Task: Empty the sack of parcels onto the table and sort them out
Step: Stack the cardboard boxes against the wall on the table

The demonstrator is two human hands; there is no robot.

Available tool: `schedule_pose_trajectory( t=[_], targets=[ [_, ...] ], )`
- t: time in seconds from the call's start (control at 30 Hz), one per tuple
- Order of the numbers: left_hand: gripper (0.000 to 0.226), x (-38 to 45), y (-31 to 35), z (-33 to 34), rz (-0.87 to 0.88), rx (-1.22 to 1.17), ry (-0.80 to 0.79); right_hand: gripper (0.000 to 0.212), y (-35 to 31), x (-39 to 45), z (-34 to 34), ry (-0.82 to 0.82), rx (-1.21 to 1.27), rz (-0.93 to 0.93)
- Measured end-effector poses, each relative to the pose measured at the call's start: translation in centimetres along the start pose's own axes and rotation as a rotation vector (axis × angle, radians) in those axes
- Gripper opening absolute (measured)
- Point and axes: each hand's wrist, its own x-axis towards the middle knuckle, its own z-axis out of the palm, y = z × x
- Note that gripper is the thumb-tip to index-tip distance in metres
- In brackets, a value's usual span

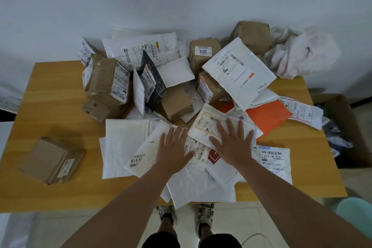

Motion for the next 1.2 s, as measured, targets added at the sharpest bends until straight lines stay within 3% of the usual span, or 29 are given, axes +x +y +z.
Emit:
schedule_pose_trajectory(
  t=[0.07,0.13,0.2,0.27,0.33,0.4,0.53,0.6,0.73,0.8,0.87,0.93,1.0,1.2],
  targets=[
    [0.081,-0.3,0.0,0.0,0.003,-0.005,0.029,0.07,1.0,0.2,-0.7,0.129,0.082,-0.023],
    [0.08,-0.4,0.7,-0.2,0.035,-0.057,0.13,0.061,2.7,0.6,-1.7,0.375,0.212,-0.013],
    [0.076,-0.2,1.7,-0.3,0.092,-0.092,0.244,0.055,5.7,1.6,-2.9,0.557,0.392,0.192],
    [0.071,0.5,3.2,-0.2,0.145,-0.114,0.284,0.058,9.9,2.8,-4.0,0.602,0.573,0.469],
    [0.069,0.9,4.7,0.1,0.183,-0.123,0.261,0.057,13.9,3.9,-4.4,0.561,0.574,0.631],
    [0.069,1.3,6.1,0.8,0.224,-0.102,0.234,0.057,17.2,4.9,-4.1,0.411,0.463,0.683],
    [0.074,2.0,8.7,2.3,0.19,-0.034,0.154,0.064,21.6,6.5,-3.5,0.026,0.378,0.645],
    [0.076,2.2,9.5,2.7,0.148,-0.015,0.126,0.066,21.3,6.5,-3.6,-0.091,0.351,0.607],
    [0.078,2.5,10.6,2.6,0.123,-0.004,0.084,0.064,18.3,4.7,-3.5,-0.051,0.291,0.673],
    [0.08,2.5,11.1,2.4,0.092,-0.016,0.109,0.062,18.3,4.2,-3.4,0.111,0.134,0.601],
    [0.083,2.6,11.4,2.5,0.069,-0.009,0.132,0.064,19.7,4.5,-3.7,0.248,0.148,0.54],
    [0.087,2.5,11.3,2.6,0.047,-0.008,0.135,0.077,21.7,5.6,-4.2,0.194,0.196,0.527],
    [0.089,2.4,11.4,2.5,0.026,0.001,0.107,0.082,22.9,6.5,-4.3,0.03,0.221,0.534],
    [0.088,2.6,13.0,2.5,-0.01,-0.018,0.017,0.063,19.5,5.3,-2.8,-0.096,0.282,0.634]
  ],
)
